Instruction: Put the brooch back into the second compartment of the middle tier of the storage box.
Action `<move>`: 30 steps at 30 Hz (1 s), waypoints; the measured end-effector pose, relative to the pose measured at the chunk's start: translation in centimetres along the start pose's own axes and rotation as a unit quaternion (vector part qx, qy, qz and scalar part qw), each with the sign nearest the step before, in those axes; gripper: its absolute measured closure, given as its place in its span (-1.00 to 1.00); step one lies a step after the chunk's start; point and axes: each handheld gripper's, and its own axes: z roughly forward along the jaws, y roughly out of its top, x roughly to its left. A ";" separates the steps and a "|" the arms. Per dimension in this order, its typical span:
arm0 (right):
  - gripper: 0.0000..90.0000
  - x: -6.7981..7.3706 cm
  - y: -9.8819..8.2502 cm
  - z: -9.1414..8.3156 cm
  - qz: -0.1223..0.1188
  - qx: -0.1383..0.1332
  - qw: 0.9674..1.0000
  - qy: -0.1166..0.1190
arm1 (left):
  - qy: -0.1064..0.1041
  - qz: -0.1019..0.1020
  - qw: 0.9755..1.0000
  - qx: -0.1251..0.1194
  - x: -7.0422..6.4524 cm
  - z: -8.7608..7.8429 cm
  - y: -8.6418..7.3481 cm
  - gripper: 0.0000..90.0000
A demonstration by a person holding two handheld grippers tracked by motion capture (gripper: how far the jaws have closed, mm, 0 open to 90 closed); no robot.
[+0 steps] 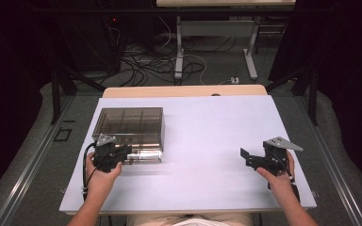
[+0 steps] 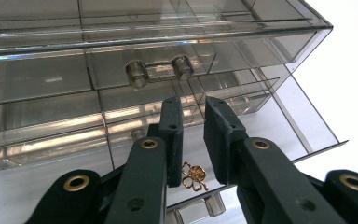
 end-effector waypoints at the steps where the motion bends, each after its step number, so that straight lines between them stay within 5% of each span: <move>1: -0.94 0.0 0.0 0.0 0.000 0.000 1.000 0.000 | 0.000 0.000 1.000 -0.001 0.0 0.0 0.0 0.70; 30: -0.95 -0.1 0.1 -0.1 -0.007 0.000 1.000 -0.001 | -0.004 0.020 1.000 -0.019 -1.3 -0.7 0.1 0.29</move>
